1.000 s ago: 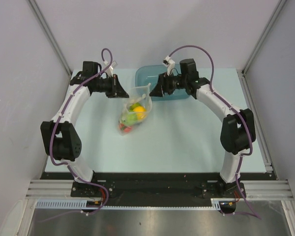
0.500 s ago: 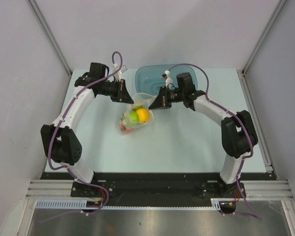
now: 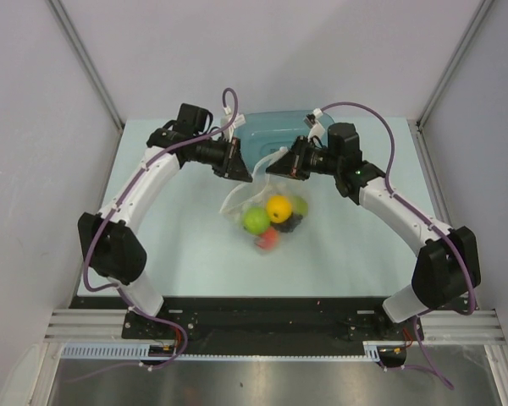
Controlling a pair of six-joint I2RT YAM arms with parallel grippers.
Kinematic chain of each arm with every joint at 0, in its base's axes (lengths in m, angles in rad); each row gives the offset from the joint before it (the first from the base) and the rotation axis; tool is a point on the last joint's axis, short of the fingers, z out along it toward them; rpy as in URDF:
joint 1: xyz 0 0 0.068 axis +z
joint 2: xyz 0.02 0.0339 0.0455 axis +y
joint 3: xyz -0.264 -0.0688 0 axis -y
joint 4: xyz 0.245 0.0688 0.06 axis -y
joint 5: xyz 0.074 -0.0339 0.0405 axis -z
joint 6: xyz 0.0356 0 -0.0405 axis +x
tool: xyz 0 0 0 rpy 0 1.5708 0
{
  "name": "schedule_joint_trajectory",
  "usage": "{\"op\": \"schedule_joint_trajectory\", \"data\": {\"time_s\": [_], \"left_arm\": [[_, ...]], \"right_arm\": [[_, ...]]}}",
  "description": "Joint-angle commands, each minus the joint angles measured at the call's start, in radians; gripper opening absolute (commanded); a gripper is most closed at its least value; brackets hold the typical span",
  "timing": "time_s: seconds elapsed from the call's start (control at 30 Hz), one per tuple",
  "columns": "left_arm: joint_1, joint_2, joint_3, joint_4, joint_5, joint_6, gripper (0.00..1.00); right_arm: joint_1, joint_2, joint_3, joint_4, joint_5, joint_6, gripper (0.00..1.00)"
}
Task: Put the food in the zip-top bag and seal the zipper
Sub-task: Zip the zipper food storage bag at the center of the board.
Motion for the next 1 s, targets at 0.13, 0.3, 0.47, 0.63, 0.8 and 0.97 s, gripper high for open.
{"op": "schedule_joint_trajectory", "data": {"time_s": [0.13, 0.3, 0.47, 0.63, 0.8, 0.97], "left_arm": [[-0.04, 0.033, 0.011, 0.047, 0.071, -0.012, 0.3], [-0.055, 0.033, -0.046, 0.101, 0.051, -0.103, 0.62], [-0.053, -0.04, -0.059, 0.176, -0.07, -0.127, 0.72], [-0.032, -0.078, -0.063, 0.263, -0.237, -0.161, 0.77], [-0.043, 0.036, 0.001, 0.208, -0.268, -0.086, 0.81], [-0.084, 0.084, 0.026, 0.127, -0.163, -0.061, 0.81]], "right_arm": [[0.007, 0.012, -0.011, -0.064, 0.149, -0.012, 0.0], [0.004, 0.02, -0.012, -0.059, 0.16, -0.042, 0.0], [-0.01, 0.014, -0.012, -0.068, 0.171, -0.058, 0.0], [-0.016, -0.004, -0.014, -0.074, 0.16, -0.095, 0.0], [-0.022, -0.015, -0.024, -0.068, 0.155, -0.108, 0.0], [-0.027, -0.011, -0.034, -0.057, 0.172, -0.109, 0.0]]}}
